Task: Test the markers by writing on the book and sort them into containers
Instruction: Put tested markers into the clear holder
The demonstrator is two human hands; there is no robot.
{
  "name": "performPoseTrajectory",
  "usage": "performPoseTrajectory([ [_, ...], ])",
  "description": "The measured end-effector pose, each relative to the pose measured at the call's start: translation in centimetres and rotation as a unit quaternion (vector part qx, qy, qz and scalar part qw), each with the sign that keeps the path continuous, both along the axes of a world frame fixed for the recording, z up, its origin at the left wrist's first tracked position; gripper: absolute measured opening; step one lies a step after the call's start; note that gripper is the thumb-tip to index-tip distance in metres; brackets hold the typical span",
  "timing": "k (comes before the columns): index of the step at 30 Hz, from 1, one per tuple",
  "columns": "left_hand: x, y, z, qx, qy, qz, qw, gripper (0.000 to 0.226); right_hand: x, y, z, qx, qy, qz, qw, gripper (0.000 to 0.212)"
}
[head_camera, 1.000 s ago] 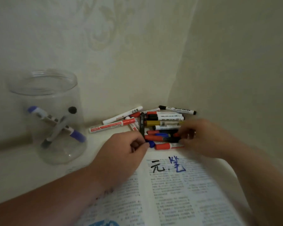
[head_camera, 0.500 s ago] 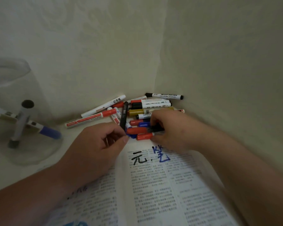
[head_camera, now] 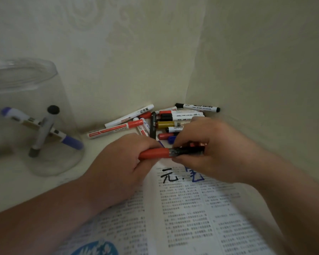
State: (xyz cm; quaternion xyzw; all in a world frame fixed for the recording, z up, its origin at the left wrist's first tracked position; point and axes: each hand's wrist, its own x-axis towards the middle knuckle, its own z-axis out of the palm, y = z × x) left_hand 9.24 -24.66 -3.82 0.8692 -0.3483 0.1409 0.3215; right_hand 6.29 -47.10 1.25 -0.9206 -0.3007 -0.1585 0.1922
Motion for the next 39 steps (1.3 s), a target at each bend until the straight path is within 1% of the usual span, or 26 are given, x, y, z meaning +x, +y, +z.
performPoseTrajectory([
  [2,-0.3,0.0,0.2,0.015,0.0,0.003,1.0,0.036,-0.1,-0.4,0.1,0.012,0.038,-0.004,0.999,0.009],
  [4,-0.9,-0.1,0.4,0.043,-0.014,0.002,0.999,0.047,-0.2,-0.9,0.4,-0.002,0.076,-0.025,0.997,0.01],
  [6,-1.2,-0.4,0.4,0.063,-0.031,-0.022,0.997,0.041,-0.4,-1.0,0.4,0.035,0.098,-0.021,0.994,0.013],
  [8,-1.3,-0.6,0.4,0.052,-0.026,-0.042,0.997,0.034,-0.9,-0.6,0.4,0.123,0.126,-0.012,0.984,0.021],
  [9,-1.3,-0.6,0.4,0.036,-0.01,-0.048,0.998,0.031,-1.0,-0.4,0.4,0.183,0.154,-0.004,0.971,0.025],
  [10,-1.3,-0.6,0.3,0.02,0.012,-0.055,0.998,0.03,-1.2,-0.1,0.4,0.255,0.187,0.013,0.949,0.027],
  [12,-1.4,-0.6,0.2,-0.005,0.052,-0.078,0.996,0.031,-1.4,0.7,0.4,0.396,0.238,0.052,0.885,0.025],
  [13,-1.5,-0.6,0.2,-0.022,0.063,-0.09,0.994,0.032,-1.5,1.1,0.3,0.447,0.247,0.062,0.858,0.022],
  [14,-1.6,-0.6,0.3,-0.038,0.069,-0.101,0.992,0.032,-1.4,1.4,0.1,0.479,0.25,0.067,0.839,0.017],
  [15,-1.7,-0.7,0.4,-0.048,0.072,-0.109,0.99,0.033,-1.4,1.8,-0.2,0.493,0.249,0.067,0.831,0.012],
  [17,-1.6,-0.8,0.7,-0.06,0.081,-0.118,0.988,0.028,-1.3,2.3,-0.7,0.479,0.24,0.068,0.842,0.005],
  [19,-1.7,-0.7,1.0,-0.064,0.071,-0.112,0.989,0.019,-1.3,2.7,-0.9,0.456,0.239,0.072,0.854,0.008],
  [22,-2.0,-0.7,1.5,-0.078,0.058,-0.09,0.991,0.016,-1.3,3.0,-0.9,0.47,0.256,0.062,0.843,0.017],
  [26,-2.4,-0.9,2.0,-0.122,0.102,-0.1,0.982,0.02,-1.3,3.3,-1.1,0.482,0.276,0.041,0.83,0.015],
  [28,-2.5,-1.0,2.1,-0.124,0.115,-0.107,0.98,0.02,-1.3,3.3,-1.2,0.488,0.273,0.041,0.828,0.013],
  [29,-2.5,-1.0,1.9,-0.113,0.115,-0.105,0.981,0.02,-1.3,3.3,-1.3,0.484,0.266,0.043,0.832,0.011],
  [30,-2.5,-1.0,1.7,-0.099,0.109,-0.1,0.984,0.019,-1.2,3.3,-1.5,0.47,0.252,0.043,0.845,0.01],
  [32,-2.5,-0.9,1.1,-0.078,0.089,-0.092,0.989,0.017,-1.1,3.3,-1.9,0.421,0.212,0.03,0.881,0.015],
  [33,-2.5,-0.8,1.0,-0.075,0.081,-0.092,0.99,0.015,-1.1,3.4,-2.0,0.403,0.199,0.022,0.893,0.018],
  [34,-2.4,-0.8,0.9,-0.073,0.076,-0.093,0.99,0.014,-1.1,3.5,-2.1,0.403,0.196,0.018,0.894,0.02],
  [36,-2.4,-0.8,1.1,-0.076,0.071,-0.095,0.99,0.014,-1.1,3.7,-2.0,0.432,0.204,0.021,0.878,0.019],
  [39,-2.3,-0.9,1.3,-0.093,0.07,-0.095,0.989,0.012,-1.2,3.8,-1.8,0.472,0.217,0.048,0.853,0.008],
])
